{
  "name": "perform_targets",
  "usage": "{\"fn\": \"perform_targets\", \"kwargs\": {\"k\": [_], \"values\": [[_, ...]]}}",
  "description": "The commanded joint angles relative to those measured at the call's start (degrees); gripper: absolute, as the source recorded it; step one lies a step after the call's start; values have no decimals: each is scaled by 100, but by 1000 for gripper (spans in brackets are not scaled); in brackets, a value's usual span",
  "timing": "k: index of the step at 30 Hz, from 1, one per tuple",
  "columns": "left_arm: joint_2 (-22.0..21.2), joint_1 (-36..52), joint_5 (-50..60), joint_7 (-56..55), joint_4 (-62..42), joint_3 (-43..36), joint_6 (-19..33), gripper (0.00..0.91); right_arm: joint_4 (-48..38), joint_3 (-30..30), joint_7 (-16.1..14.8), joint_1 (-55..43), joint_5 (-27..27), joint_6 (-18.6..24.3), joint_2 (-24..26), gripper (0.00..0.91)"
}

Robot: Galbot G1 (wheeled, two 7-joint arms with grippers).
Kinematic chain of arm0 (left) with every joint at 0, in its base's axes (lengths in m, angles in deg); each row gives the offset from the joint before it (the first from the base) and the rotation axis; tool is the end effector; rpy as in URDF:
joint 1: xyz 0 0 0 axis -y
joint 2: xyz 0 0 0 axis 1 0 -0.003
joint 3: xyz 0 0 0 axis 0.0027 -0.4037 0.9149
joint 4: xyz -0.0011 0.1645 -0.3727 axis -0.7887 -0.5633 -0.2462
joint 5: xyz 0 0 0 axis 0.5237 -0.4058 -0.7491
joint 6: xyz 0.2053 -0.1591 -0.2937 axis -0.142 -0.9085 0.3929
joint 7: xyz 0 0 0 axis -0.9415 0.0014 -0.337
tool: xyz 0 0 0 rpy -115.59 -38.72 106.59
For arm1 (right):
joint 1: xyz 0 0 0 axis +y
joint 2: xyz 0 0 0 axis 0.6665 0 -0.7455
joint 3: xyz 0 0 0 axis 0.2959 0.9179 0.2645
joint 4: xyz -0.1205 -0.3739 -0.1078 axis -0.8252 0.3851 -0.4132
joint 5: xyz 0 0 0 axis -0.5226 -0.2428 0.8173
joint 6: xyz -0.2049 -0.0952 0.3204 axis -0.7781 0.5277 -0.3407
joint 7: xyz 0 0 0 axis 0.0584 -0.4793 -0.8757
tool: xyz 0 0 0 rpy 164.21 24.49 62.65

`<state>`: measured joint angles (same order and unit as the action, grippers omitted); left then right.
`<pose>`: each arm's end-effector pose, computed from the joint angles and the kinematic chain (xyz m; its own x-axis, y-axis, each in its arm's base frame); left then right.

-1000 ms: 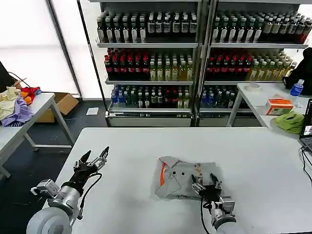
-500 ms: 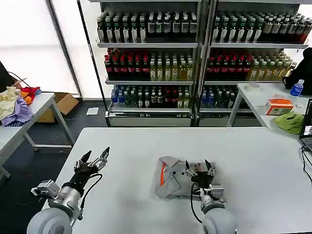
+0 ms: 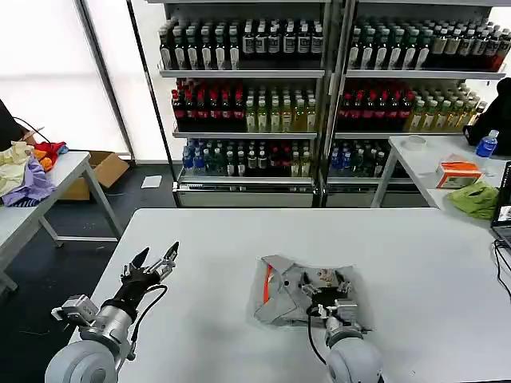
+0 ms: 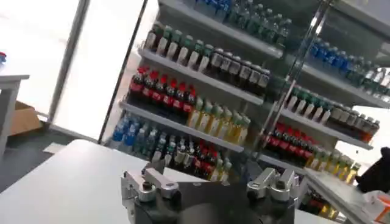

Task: Fold and organize the clothes.

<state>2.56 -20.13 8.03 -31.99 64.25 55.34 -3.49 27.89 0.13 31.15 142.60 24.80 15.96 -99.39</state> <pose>0.2507 0.1035 -0.2693 -0.9712 0.1869 0.1481 0.1187 0.9176 -0.3793 0.2984 0.0197 -0.3581 -0.9444 -0.0233 0.3280 -0.0309 0.9994 -0.0180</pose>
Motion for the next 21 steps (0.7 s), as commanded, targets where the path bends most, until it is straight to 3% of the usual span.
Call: {"fn": "perform_targets", "kwargs": {"k": [1,3,8,13,15,16,21], "values": [[5,9,114,90,0,8,23,907,1801,-1392,-430,239,929,376,699,907],[-4,-25,366,227,32,18,82,907,1936,-1693,-620,425,1005,481,785,907],[-131,-314,990,601,134,69,421,907,1886,-2550,-1384,1207,944,1222,796,907],[-517,-780,1488,841,304,123,779,907,1708,-3315,-2047,2019,1106,1732,591,907],[-656,-908,1717,923,346,115,880,907,1702,-3424,-2154,2221,1187,1740,552,907],[-761,-980,2007,1011,360,105,993,907,1711,-3479,-2247,2421,1468,1783,532,907],[-1113,-1214,2762,1340,332,170,1409,907,1657,-3448,-2352,2800,1482,1962,388,907]]}}
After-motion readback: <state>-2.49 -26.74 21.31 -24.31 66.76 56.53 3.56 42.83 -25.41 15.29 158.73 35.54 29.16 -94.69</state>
